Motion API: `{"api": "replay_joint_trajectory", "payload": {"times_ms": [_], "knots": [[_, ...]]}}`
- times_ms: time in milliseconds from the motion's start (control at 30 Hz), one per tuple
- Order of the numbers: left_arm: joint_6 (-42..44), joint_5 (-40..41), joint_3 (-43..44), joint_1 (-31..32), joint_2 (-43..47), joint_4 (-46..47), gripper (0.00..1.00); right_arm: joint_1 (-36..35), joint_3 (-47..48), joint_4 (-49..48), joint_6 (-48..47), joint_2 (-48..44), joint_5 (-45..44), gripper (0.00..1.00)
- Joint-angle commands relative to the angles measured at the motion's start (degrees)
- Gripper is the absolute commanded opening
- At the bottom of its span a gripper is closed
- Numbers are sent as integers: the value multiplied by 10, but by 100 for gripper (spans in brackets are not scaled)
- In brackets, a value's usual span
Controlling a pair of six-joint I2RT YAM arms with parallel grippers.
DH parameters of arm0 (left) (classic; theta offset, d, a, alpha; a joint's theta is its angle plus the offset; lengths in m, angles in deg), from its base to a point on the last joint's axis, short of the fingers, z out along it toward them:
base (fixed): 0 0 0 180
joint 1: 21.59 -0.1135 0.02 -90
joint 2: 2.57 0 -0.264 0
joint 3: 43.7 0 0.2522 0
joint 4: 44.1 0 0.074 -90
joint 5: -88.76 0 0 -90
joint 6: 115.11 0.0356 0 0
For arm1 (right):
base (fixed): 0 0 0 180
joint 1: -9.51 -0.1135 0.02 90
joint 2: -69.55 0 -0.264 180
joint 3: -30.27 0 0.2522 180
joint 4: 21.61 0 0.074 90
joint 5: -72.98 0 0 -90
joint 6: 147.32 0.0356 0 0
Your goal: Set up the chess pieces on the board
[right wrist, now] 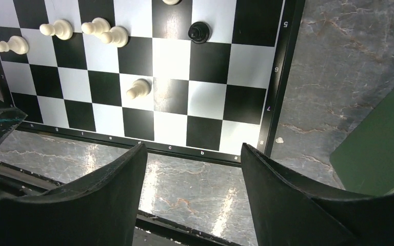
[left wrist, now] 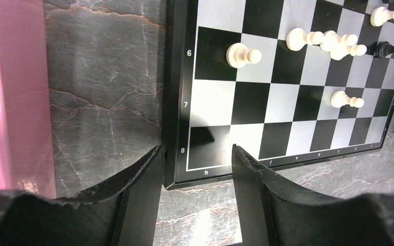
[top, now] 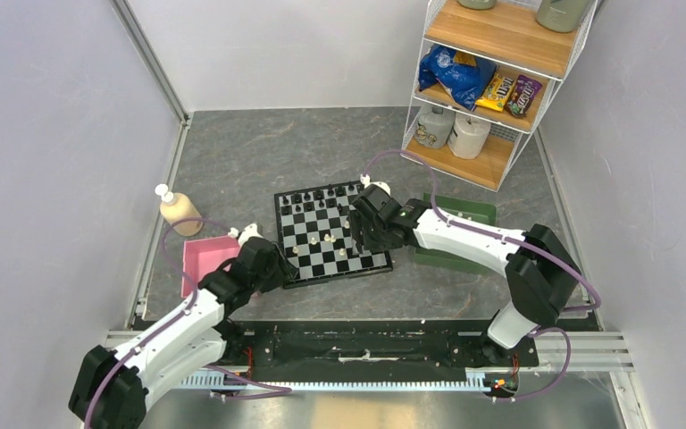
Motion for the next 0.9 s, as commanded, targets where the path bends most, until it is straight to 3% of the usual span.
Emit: {"api": "replay_joint_trajectory", "payload": {"times_ms": [0, 167, 400, 567, 867], "knots": [[21, 5, 35, 2, -26, 5, 58, 10, 21, 6, 0, 3, 5, 75], [31, 9, 69, 2, -30, -10, 61, 31, 43, 5, -7, 7, 27, 74], [71, 74, 178, 2, -35, -102, 73, 76, 102, 10, -21, 56, 98, 62], [119, 109, 258, 0, -86, -113, 82, 84, 159, 24, -27, 115, 120, 59], [193, 99, 374, -31, -202, -107, 84, 110, 276, 45, -40, 220, 127, 49]]}}
